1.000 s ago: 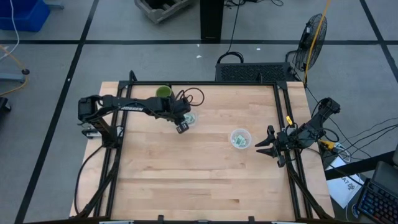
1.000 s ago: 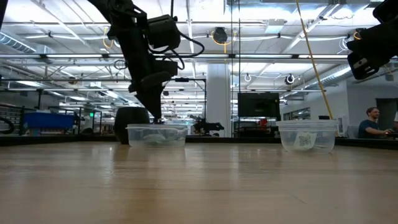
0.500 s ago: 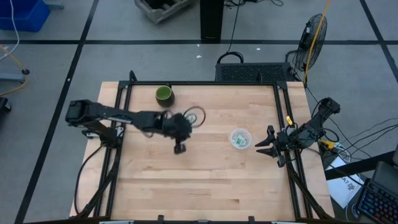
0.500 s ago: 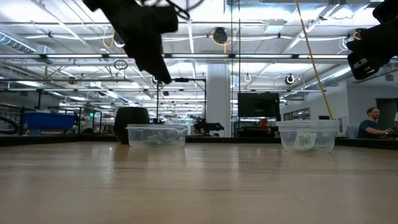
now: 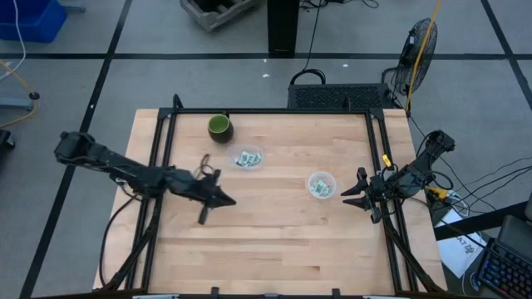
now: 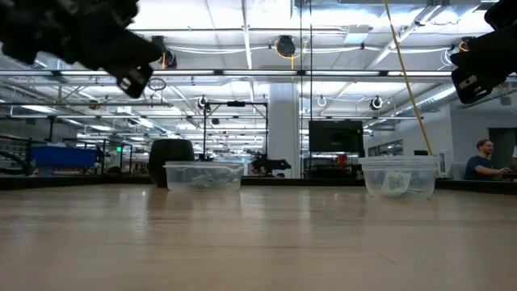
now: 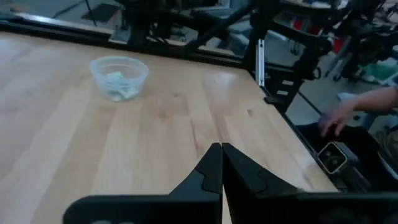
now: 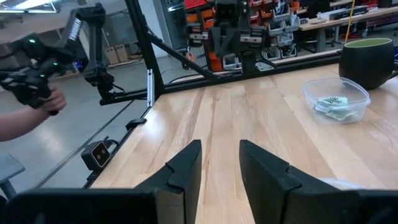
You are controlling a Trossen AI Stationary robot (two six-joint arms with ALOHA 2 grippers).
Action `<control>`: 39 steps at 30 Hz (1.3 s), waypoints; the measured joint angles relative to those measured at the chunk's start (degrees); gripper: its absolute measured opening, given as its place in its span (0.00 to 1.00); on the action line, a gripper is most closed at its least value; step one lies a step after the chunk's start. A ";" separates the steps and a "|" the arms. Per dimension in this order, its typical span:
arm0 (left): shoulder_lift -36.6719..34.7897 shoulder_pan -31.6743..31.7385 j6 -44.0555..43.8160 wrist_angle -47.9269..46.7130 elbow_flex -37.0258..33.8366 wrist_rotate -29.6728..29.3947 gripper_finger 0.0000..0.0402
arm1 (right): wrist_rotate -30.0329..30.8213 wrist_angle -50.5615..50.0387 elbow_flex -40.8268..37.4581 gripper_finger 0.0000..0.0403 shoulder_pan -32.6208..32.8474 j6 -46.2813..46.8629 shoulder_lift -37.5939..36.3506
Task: Pick and place items into bin
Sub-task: Return to Home Position
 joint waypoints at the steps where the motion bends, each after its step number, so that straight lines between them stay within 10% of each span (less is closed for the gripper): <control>1: -2.08 -0.25 -0.02 0.45 -1.93 -0.21 0.01 | 0.00 0.00 0.00 0.25 0.00 0.00 0.01; 15: -34.46 -0.68 -2.44 -9.31 -16.40 -7.05 0.02 | 0.00 0.00 0.00 0.25 0.00 0.00 0.01; 28: -58.94 -0.72 8.28 -25.14 -16.34 5.10 0.01 | 0.00 0.00 0.00 0.25 0.00 0.00 0.02; 39: -59.78 -0.61 9.06 -28.43 -16.18 -1.22 0.06 | -0.02 0.02 0.00 0.25 -0.02 0.00 0.02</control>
